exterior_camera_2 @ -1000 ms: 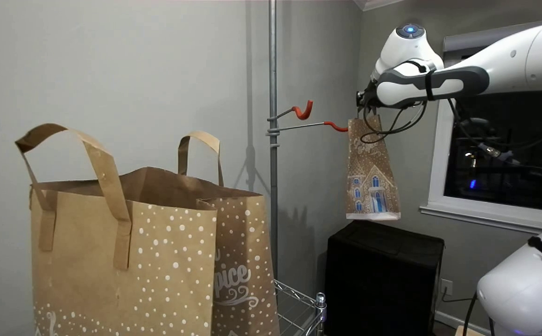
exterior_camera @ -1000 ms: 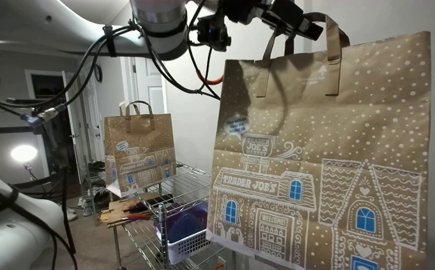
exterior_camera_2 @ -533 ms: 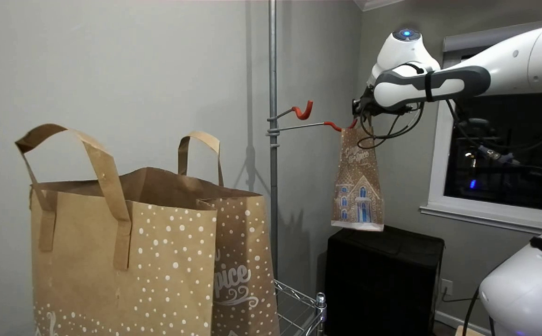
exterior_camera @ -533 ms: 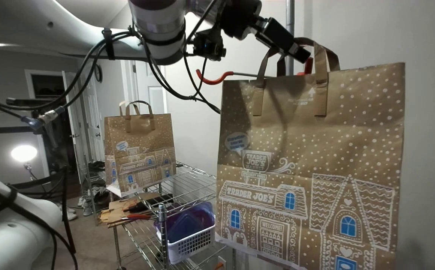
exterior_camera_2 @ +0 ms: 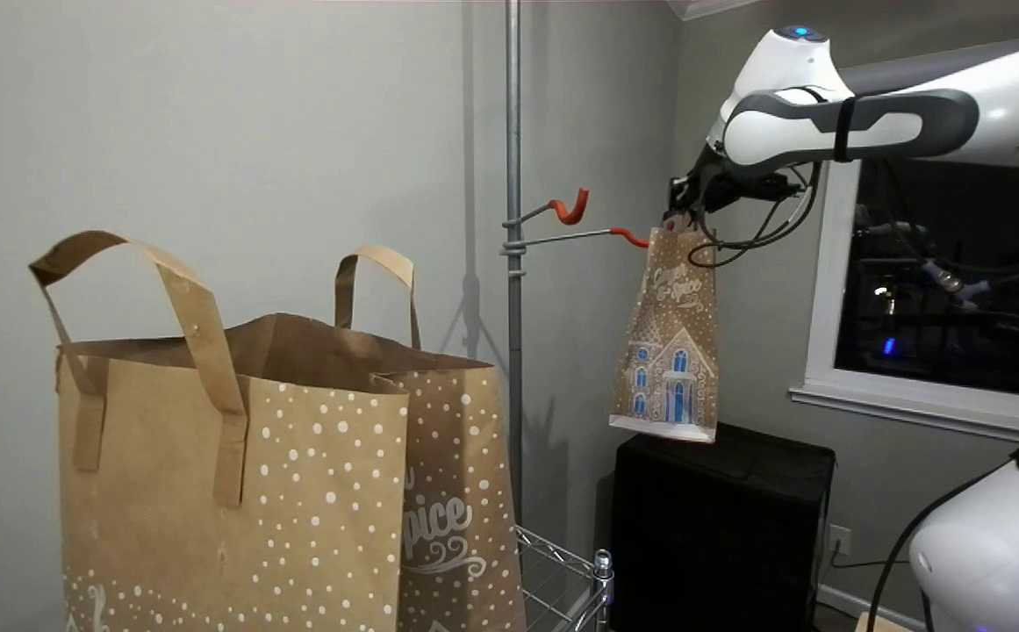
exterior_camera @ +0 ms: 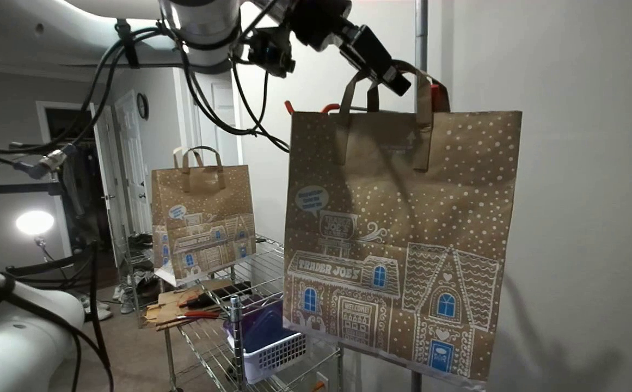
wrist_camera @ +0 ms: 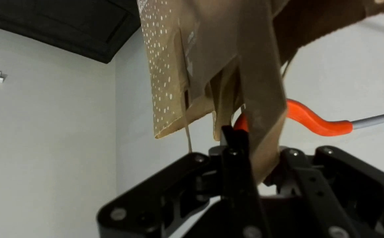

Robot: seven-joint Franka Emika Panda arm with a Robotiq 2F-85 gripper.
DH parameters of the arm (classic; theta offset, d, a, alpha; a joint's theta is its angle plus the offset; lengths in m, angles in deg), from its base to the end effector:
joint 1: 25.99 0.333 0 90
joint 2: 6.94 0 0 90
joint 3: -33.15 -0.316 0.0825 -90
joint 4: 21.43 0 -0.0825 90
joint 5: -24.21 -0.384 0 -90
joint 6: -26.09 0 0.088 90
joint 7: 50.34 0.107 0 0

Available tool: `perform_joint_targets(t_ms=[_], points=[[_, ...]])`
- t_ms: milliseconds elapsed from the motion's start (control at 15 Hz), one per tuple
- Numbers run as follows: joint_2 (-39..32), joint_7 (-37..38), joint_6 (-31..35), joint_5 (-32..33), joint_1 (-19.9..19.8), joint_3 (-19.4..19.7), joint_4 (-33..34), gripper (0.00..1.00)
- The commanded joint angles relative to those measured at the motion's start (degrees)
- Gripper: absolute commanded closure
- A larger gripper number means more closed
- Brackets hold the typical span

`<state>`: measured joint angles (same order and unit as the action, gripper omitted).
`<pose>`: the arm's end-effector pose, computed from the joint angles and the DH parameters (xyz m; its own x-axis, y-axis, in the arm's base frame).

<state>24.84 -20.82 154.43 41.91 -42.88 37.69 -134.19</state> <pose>0.3725 -0.1706 0.7790 0.4147 -0.5173 0.7487 -0.6782 -0.7242 -0.1247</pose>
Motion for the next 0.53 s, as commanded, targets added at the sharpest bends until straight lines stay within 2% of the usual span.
perform_joint_targets(t_ms=[0, 200, 467], points=[[4.4, -1.7, -2.6, 1.9, -4.2, 0.1, -0.8, 0.99], [5.4, -0.8, -3.0, 3.4, -7.0, 0.2, -1.5, 0.99], [6.0, -2.1, -3.0, 1.7, -6.7, 1.1, -2.7, 0.99]])
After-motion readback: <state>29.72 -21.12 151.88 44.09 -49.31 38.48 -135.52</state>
